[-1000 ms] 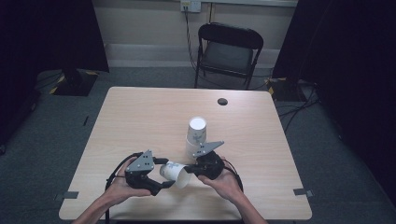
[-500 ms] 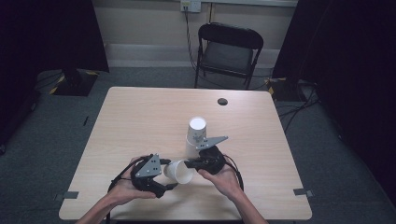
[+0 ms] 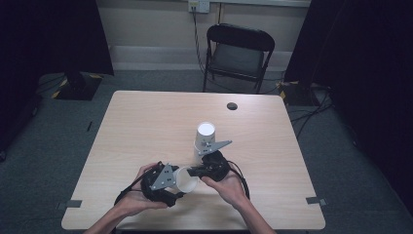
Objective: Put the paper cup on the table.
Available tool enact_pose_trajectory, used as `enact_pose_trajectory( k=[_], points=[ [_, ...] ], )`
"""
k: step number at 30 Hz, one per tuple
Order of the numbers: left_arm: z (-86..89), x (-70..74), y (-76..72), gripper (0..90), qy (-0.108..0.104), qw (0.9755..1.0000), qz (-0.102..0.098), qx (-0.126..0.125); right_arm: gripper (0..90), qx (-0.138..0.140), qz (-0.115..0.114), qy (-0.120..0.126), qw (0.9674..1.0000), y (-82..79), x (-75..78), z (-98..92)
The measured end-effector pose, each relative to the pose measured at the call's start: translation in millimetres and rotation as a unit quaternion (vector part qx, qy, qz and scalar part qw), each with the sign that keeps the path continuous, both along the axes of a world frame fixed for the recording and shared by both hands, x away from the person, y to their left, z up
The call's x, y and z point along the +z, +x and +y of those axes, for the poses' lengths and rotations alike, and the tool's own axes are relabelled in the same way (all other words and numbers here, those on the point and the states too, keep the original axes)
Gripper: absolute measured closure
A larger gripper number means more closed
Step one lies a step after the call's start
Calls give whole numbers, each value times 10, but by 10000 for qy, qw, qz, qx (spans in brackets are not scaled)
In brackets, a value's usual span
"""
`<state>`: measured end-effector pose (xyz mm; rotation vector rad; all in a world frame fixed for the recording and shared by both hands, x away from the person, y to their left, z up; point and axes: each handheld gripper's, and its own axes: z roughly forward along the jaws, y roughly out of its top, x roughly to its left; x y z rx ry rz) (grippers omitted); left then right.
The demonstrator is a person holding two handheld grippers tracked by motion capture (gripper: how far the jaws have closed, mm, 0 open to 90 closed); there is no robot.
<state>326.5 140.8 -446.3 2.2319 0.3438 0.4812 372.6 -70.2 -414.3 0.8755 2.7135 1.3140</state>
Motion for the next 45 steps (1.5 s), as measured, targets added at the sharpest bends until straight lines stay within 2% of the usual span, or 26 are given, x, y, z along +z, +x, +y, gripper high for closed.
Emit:
enact_pose_trajectory(
  k=[4, 5, 7, 8, 9, 10, 12, 16, 19, 21, 23, 25, 27, 28, 31, 37, 38, 41, 45],
  points=[
    [32, 8, 8, 204, -163, 9998, 73, 50, 888, -23, 6, 26, 10000, 6, 12, 15],
    [44, 13, 17, 204, -242, 9996, 126, 74, 885, -17, -8, 49, 10000, 9, 14, 14],
    [74, 16, 47, 218, -461, 9981, 388, 104, 872, -47, -85, 162, 9998, 10, 21, 14],
    [74, 16, 47, 221, -461, 9981, 388, 104, 866, -65, -112, 206, 9997, 8, 23, 15],
    [87, 19, 63, 223, -705, 9956, 586, 170, 861, -96, -162, 232, 9996, 3, 25, 18],
    [87, 19, 63, 224, -705, 9956, 586, 170, 861, -96, -162, 232, 9996, 3, 25, 18],
    [114, 31, 92, 226, -919, 9924, 797, 173, 852, -136, -330, 365, 9987, -12, 53, 19],
    [145, 58, 111, 230, -1184, 9874, 1019, 244, 848, -212, -458, 532, 9973, -22, 57, 16],
    [152, 61, 104, 231, -1163, 9879, 987, 272, 853, -237, -460, 556, 9971, -20, 52, 24],
    [141, 52, 76, 239, -1015, 9915, 751, 300, 866, -304, -279, 571, 9975, -2, 41, 44],
    [131, 44, 66, 246, -971, 9924, 696, 302, 870, -339, -231, 530, 9978, 3, 34, 53],
    [134, 38, 66, 246, -917, 9932, 637, 328, 874, -415, -70, 462, 9980, 20, 21, 68],
    [133, 45, 64, 244, -978, 9928, 602, 339, 875, -455, -19, 406, 9981, 28, 13, 73],
    [129, 54, 61, 242, -927, 9935, 563, 343, 875, -472, 6, 360, 9982, 32, 5, 79],
    [117, 58, 48, 234, -954, 9934, 522, 362, 874, -465, 48, 320, 9984, 40, -6, 99],
    [123, 81, 32, 218, -1010, 9929, 480, 400, 866, -451, 44, 181, 9988, 27, -20, 141],
    [124, 89, 28, 221, -950, 9938, 437, 374, 866, -452, 71, 166, 9988, 29, -26, 147],
    [109, 91, 22, 226, -911, 9944, 431, 334, 864, -415, 43, 48, 9991, 15, -41, 182],
    [93, 82, 13, 232, -893, 9945, 432, 338, 867, -405, 49, 48, 9992, 10, -46, 198]
  ],
)
